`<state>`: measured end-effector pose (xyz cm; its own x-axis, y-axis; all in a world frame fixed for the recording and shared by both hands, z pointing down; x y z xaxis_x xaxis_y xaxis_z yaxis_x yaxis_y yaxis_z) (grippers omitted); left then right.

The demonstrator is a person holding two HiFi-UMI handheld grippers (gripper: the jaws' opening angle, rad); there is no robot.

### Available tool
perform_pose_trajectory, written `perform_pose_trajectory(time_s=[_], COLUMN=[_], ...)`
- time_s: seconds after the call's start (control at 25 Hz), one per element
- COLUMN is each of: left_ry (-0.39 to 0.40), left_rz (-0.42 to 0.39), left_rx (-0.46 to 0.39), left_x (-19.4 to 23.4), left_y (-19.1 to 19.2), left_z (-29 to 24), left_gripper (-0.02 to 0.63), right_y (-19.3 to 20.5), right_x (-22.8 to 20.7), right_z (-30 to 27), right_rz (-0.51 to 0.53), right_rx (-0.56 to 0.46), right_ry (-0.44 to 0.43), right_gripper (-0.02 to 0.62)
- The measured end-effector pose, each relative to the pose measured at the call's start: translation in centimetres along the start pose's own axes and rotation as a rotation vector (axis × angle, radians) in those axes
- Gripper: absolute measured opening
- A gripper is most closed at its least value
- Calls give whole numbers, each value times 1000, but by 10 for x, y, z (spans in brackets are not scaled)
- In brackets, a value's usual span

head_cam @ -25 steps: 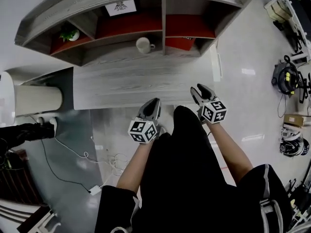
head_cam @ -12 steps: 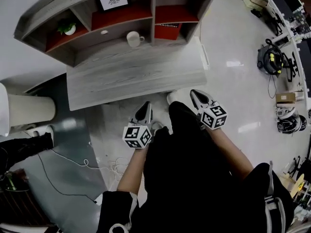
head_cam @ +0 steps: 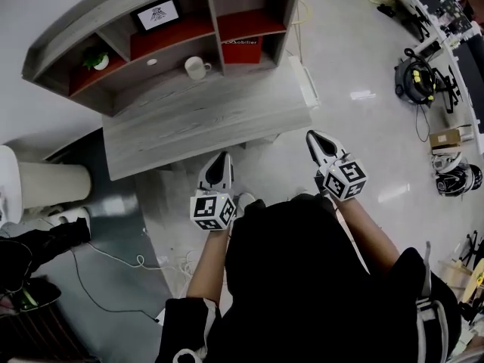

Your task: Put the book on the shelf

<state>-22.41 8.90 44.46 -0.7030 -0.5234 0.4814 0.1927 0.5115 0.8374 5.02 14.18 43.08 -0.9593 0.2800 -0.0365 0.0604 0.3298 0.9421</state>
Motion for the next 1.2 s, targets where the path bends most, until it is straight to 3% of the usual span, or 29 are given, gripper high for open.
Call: perform_pose_trajectory(time_s=[0.4, 0.8, 1.2], left_ry=[-105, -242, -312], left_rz=[-33, -68, -92], left_rx=[-109, -155, -184], left_x=[-73, -150, -202], left_y=[-10, 22, 58], left_z=[-22, -32, -36], left_gripper=[20, 20, 20], right_y=[-20, -5, 17], right_x=[-82, -130, -168], right_z=[54, 91, 125], right_rz=[81, 119, 150], right_rx=[-71, -75, -62], right_ry=[18, -41, -73], right_gripper=[0, 0, 0])
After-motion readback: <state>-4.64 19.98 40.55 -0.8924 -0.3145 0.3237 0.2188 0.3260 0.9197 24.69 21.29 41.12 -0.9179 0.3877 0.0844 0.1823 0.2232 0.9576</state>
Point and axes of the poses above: the fingertips, and each gripper's own axes: z backward along the fingers, x to its left, y out of its underside, the point moved 5 cm from there along z, backward along the fingers, and after that the axes turned 11 degrees about z, right-handed, at the moved point
